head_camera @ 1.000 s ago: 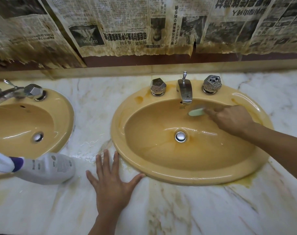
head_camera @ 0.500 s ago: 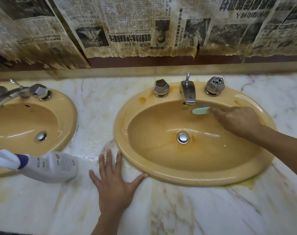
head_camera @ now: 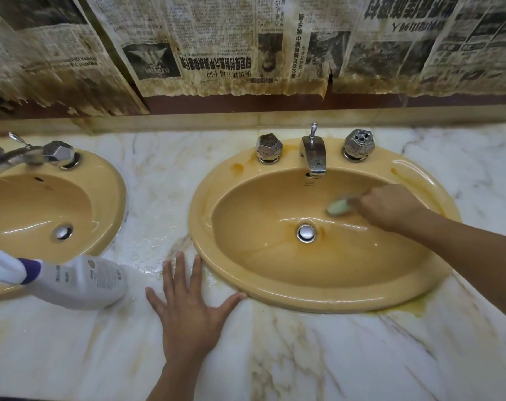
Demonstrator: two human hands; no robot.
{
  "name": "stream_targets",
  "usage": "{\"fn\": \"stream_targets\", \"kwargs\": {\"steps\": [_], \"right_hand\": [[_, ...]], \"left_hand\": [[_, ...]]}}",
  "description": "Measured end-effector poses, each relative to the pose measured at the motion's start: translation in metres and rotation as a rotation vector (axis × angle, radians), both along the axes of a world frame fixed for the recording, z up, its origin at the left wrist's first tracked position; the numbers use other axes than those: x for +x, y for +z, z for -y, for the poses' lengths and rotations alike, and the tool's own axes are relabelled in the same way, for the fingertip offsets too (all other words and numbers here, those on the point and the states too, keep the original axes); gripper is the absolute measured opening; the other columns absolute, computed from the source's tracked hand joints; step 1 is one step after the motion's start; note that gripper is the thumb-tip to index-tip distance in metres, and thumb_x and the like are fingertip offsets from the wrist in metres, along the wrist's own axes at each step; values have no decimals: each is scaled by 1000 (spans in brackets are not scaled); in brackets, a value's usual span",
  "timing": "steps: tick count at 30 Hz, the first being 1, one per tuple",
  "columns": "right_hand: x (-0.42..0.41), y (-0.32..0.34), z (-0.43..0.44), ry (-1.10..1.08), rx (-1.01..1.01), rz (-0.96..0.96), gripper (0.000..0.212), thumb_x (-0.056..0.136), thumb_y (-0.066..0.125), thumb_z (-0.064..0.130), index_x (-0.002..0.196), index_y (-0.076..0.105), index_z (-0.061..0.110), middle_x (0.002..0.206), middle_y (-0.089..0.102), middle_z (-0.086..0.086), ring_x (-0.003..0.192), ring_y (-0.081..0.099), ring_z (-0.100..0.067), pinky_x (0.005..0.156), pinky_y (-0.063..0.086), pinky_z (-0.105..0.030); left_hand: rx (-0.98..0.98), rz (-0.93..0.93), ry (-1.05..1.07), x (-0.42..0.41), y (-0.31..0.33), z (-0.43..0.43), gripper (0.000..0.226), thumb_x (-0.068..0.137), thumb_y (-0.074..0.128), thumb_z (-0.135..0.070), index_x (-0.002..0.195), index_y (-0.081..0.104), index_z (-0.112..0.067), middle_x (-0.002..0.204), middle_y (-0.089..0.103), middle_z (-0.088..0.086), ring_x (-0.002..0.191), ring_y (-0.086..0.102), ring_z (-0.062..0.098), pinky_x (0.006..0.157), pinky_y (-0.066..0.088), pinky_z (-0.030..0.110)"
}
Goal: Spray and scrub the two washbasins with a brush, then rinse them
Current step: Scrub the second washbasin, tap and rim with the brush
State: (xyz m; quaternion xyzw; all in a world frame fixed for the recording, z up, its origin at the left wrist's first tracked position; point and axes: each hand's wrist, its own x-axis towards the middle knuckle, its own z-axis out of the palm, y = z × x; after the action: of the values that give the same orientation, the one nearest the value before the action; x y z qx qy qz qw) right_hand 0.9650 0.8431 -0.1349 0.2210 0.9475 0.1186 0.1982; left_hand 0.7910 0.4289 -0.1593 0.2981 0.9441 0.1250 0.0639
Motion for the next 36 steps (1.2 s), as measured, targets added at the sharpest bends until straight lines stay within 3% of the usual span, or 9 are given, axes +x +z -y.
{"fn": "stream_targets", "kwargs": {"steps": [2,7,13,17,22,26,29,33,36], "right_hand": [[-2,4,4,-131,-150,38,39,101,43,50,139,52,49,112,69,1,99,67,-23,73,52,-32],[-21,-6,27,-127,-56,-136,33,106,38,44,135,52,37,108,66,0,91,67,-29,63,43,-31],[-12,-15,36,-273,-440,115,20,96,48,41,85,64,34,94,60,2,90,58,-22,64,43,-32],[-11,13,29,-69,-142,248,21,98,50,35,110,67,34,104,64,2,96,66,-22,67,49,-31],[-29,46,3,179,127,-76,35,106,38,42,138,53,41,94,69,2,75,68,-26,50,39,-27],[-41,43,-4,360,161,-299,34,98,64,27,131,63,23,75,61,-4,51,58,-28,41,41,-25],[-28,51,-2,327,193,-81,37,106,40,34,141,52,30,80,62,1,62,61,-27,43,26,-25],[16,64,10,138,126,245,36,105,35,35,133,58,40,106,71,3,97,70,-22,67,51,-27],[44,68,24,24,84,390,30,102,38,32,119,63,32,109,67,5,97,68,-19,73,56,-30]], "left_hand": [[1,0,-1,0,0,0,117,70,27,-104,162,26,-31,173,6,-3,159,-7,17,122,1,68],[-9,4,1,1,1,-1,119,69,24,-105,162,25,-30,173,7,-3,159,-6,19,122,1,68],[2,19,7,0,2,-2,119,69,25,-105,162,24,-32,173,5,-4,159,-9,17,123,-3,65],[-1,20,5,0,2,0,119,69,26,-105,162,23,-33,173,5,-4,159,-10,17,123,-3,65],[-8,20,8,0,2,-1,119,68,26,-105,162,24,-32,173,5,-4,159,-9,17,123,-1,66],[-17,18,9,1,3,-1,119,68,26,-105,162,24,-32,173,5,-5,159,-9,17,123,-3,65],[-11,18,12,1,2,-1,117,69,28,-104,162,23,-33,173,5,-4,159,-10,16,123,-3,65],[-4,12,10,1,2,0,116,70,29,-103,161,24,-32,172,7,-3,159,-7,17,123,-1,66],[5,10,13,2,3,0,116,70,29,-103,162,25,-32,172,7,-3,159,-7,17,123,-1,66]]}}
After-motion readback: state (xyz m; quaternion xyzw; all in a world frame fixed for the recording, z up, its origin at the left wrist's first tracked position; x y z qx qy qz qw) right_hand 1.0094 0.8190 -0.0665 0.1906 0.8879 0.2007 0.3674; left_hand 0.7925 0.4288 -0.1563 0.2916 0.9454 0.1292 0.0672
